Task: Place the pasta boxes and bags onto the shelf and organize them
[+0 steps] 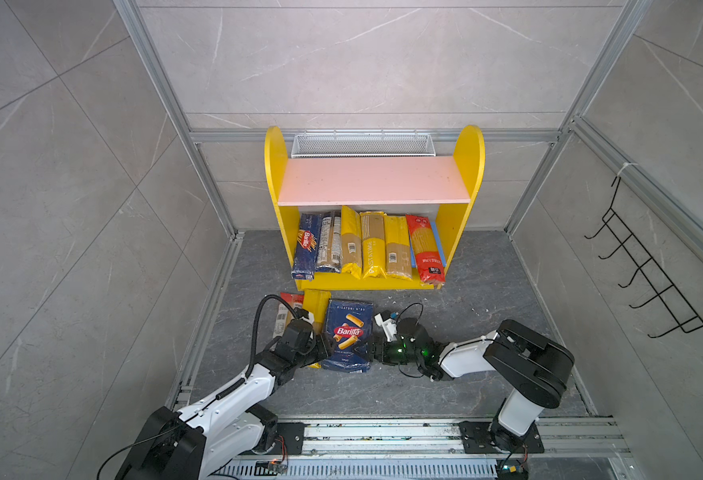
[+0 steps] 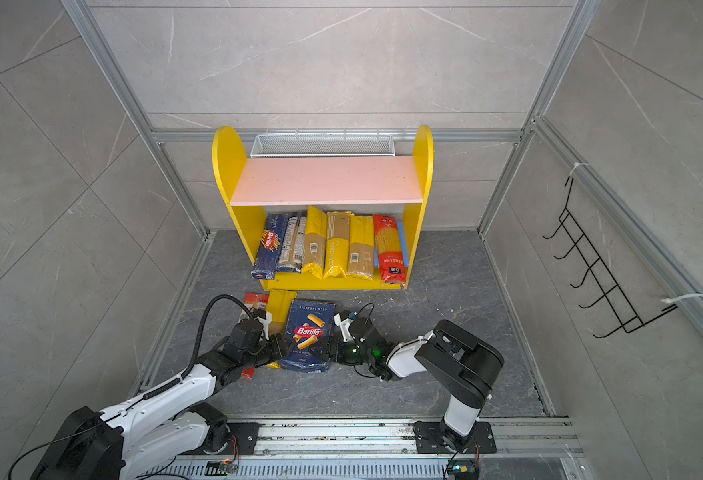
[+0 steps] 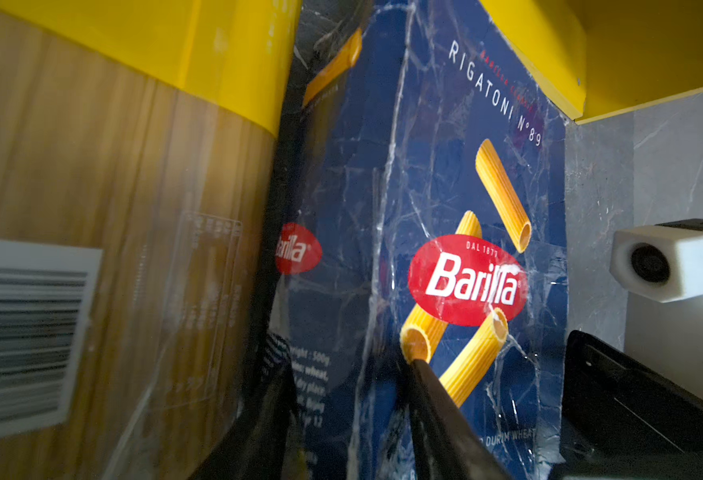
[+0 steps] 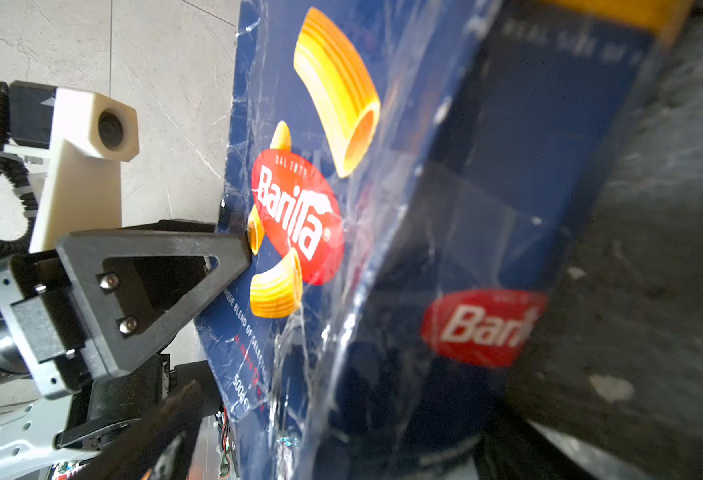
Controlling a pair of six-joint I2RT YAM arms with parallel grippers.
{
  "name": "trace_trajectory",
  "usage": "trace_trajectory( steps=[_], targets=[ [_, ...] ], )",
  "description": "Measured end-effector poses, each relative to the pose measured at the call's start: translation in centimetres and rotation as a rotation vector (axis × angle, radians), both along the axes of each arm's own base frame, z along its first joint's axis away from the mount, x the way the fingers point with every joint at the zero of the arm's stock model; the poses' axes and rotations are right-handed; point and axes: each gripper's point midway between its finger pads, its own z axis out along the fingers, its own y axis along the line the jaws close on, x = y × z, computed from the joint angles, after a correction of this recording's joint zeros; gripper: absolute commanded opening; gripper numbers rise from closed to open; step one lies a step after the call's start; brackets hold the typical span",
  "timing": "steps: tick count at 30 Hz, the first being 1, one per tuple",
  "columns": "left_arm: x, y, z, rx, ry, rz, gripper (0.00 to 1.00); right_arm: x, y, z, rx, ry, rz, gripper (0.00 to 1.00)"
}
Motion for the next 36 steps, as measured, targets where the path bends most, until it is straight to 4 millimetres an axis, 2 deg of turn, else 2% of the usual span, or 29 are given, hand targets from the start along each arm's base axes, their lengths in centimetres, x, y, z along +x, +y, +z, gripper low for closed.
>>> trace_trajectory(
  steps=[19, 29, 36],
  targets=[
    [1.5, -0.8, 0.4, -0.115, -0.056, 0.035, 0.46, 0.2, 0.1, 0.0, 0.001, 0.000, -0.002, 1.00],
    [1.0, -2.1, 3.7, -0.233, -0.105, -0.017, 0.46, 0.2, 0.1, 0.0, 0.001, -0.001, -0.003, 1.00],
    [0.9, -2.8, 5.0, -0.297, -0.118, -0.031, 0.46, 0.2, 0.0, 0.1, 0.003, 0.001, -0.006, 1.00]
  ],
)
